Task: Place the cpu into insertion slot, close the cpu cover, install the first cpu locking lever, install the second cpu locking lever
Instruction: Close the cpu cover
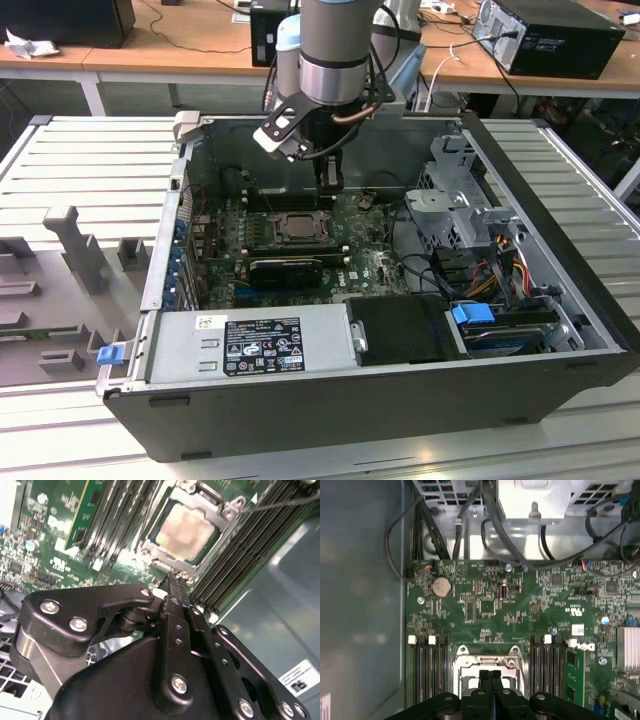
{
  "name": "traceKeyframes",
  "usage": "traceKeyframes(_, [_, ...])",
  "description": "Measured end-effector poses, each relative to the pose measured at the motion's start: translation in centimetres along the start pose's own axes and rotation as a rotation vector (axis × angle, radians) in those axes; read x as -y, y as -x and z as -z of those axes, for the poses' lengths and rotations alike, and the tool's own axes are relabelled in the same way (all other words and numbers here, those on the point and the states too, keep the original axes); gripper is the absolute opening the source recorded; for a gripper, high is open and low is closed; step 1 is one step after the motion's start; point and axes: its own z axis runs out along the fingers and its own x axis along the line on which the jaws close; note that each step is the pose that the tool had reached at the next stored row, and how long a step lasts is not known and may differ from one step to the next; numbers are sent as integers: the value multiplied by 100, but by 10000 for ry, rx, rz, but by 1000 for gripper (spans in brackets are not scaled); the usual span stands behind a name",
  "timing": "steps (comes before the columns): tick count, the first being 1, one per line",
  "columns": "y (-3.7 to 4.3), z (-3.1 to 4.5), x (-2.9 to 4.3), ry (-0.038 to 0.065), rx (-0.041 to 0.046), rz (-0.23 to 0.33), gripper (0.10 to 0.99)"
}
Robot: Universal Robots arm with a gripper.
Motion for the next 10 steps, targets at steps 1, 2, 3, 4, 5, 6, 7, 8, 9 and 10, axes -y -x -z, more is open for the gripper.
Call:
traceKeyframes(1, [1, -21, 15, -1, 2, -2, 106])
traceKeyframes(2, [2, -43, 22, -2, 2, -2, 106])
traceKeyframes(3, [2, -62, 28, -2, 2, -1, 106])
traceKeyframes(4, [3, -86, 35, -2, 1, 0, 106])
traceKeyframes(5, [4, -104, 42, -2, 2, 0, 106])
traceKeyframes(6, [5, -121, 52, -2, 2, 0, 106])
traceKeyframes(7, [6, -140, 82, -5, 3, 2, 106])
traceKeyframes(8, [6, -142, 106, -6, 3, 3, 106])
traceKeyframes(9, [6, -143, 162, -4, 1, 2, 106])
traceKeyframes(10, [6, -142, 225, -5, 1, 4, 106])
